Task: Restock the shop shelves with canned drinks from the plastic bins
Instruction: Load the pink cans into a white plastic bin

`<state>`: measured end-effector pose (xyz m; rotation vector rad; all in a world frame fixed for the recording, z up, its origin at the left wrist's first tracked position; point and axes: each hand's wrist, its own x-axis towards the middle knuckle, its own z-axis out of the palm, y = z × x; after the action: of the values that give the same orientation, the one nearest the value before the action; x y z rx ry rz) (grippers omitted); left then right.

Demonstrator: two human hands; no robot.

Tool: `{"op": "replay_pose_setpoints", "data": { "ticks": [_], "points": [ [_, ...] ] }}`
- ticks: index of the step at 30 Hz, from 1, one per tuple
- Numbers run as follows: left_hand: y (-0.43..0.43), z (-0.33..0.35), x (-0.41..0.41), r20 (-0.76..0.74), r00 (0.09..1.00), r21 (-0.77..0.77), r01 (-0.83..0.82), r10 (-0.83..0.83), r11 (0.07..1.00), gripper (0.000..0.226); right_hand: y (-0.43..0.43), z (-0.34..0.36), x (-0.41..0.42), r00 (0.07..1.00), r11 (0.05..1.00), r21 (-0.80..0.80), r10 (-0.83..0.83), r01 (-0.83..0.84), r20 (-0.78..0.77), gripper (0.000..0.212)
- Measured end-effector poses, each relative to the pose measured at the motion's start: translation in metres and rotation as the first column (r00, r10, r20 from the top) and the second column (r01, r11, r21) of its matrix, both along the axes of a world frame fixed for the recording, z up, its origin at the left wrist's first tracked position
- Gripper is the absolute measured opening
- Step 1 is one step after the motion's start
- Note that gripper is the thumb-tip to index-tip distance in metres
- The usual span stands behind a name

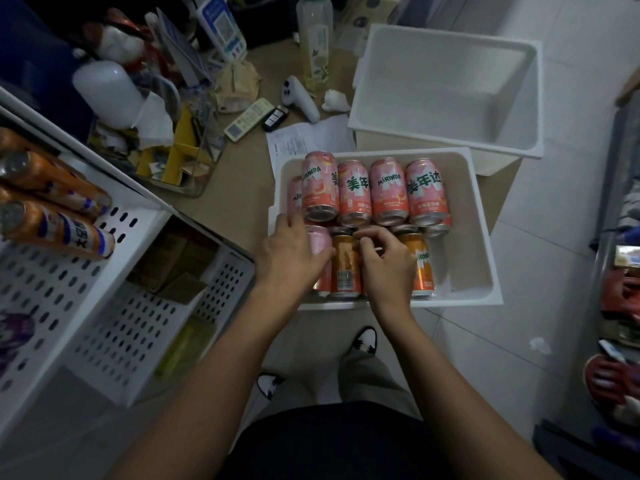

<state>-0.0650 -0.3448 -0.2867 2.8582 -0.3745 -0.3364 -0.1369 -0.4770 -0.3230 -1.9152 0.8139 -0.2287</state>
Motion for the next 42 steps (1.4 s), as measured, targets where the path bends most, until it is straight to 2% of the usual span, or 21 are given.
{"op": "replay_pose_setpoints", "data": {
  "ticks": [4,7,10,11,14,17,19,22,24,27,30,32,37,42],
  "points": [
    [0.013,0.0,-0.002,-0.171,0.985,-0.272,-0.08,0.034,0.959,0.04,0.012,0.001,0.008,0.998,0.998,0.05,-0.045,0.042,0.044,0.014],
    [0.034,-0.001,-0.007,-0.276,0.958,-0.382,-0.185,0.08,0.906,0.027,0.028,0.013,0.017,0.993,0.998,0.048,-0.041,0.036,0.107,0.015],
    [0.076,0.01,0.0,-0.277,0.933,-0.427,-0.332,0.228,0.841,0.021,0.053,0.032,0.033,0.988,0.999,0.038,0.008,-0.014,0.155,0.016],
    [0.097,0.016,0.004,-0.269,0.923,-0.457,-0.373,0.274,0.808,0.02,0.066,0.039,0.041,0.983,0.997,0.051,0.051,-0.061,0.176,0.015],
    [0.164,0.05,0.015,-0.228,0.88,-0.626,-0.46,0.416,0.63,0.013,0.115,0.069,0.07,0.938,0.959,0.144,0.195,-0.243,0.286,0.02],
    [0.23,0.091,0.019,-0.157,0.796,-0.764,-0.473,0.585,0.439,0.009,0.169,0.101,0.093,0.86,0.904,0.121,0.341,-0.411,0.379,0.021],
    [0.268,0.116,0.015,-0.102,0.749,-0.814,-0.441,0.655,0.378,0.01,0.203,0.117,0.108,0.813,0.869,0.094,0.409,-0.486,0.415,0.021],
    [0.317,0.138,-0.002,-0.051,0.687,-0.847,-0.414,0.725,0.333,0.007,0.249,0.139,0.12,0.736,0.81,0.073,0.486,-0.582,0.471,0.019],
    [0.336,0.147,-0.01,-0.03,0.682,-0.858,-0.392,0.731,0.331,0.011,0.268,0.151,0.126,0.706,0.787,0.081,0.496,-0.611,0.506,0.017],
    [0.369,0.167,-0.024,-0.017,0.652,-0.908,-0.328,0.758,0.261,0.018,0.306,0.17,0.131,0.634,0.705,0.094,0.562,-0.703,0.53,0.011],
    [0.4,0.193,-0.031,0.014,0.616,-0.938,-0.265,0.788,0.223,0.022,0.344,0.198,0.139,0.553,0.617,0.106,0.599,-0.78,0.579,0.018],
    [0.418,0.207,-0.035,0.055,0.594,-0.944,-0.231,0.803,0.236,0.028,0.368,0.219,0.142,0.512,0.584,0.104,0.596,-0.805,0.619,0.021],
    [0.454,0.22,-0.04,0.073,0.57,-0.932,-0.253,0.819,0.259,0.033,0.406,0.244,0.148,0.513,0.567,0.145,0.571,-0.811,0.64,0.039],
    [0.469,0.219,-0.034,0.068,0.553,-0.925,-0.276,0.83,0.26,0.038,0.427,0.25,0.154,0.509,0.566,0.135,0.581,-0.814,0.635,0.04]
  ]
}}
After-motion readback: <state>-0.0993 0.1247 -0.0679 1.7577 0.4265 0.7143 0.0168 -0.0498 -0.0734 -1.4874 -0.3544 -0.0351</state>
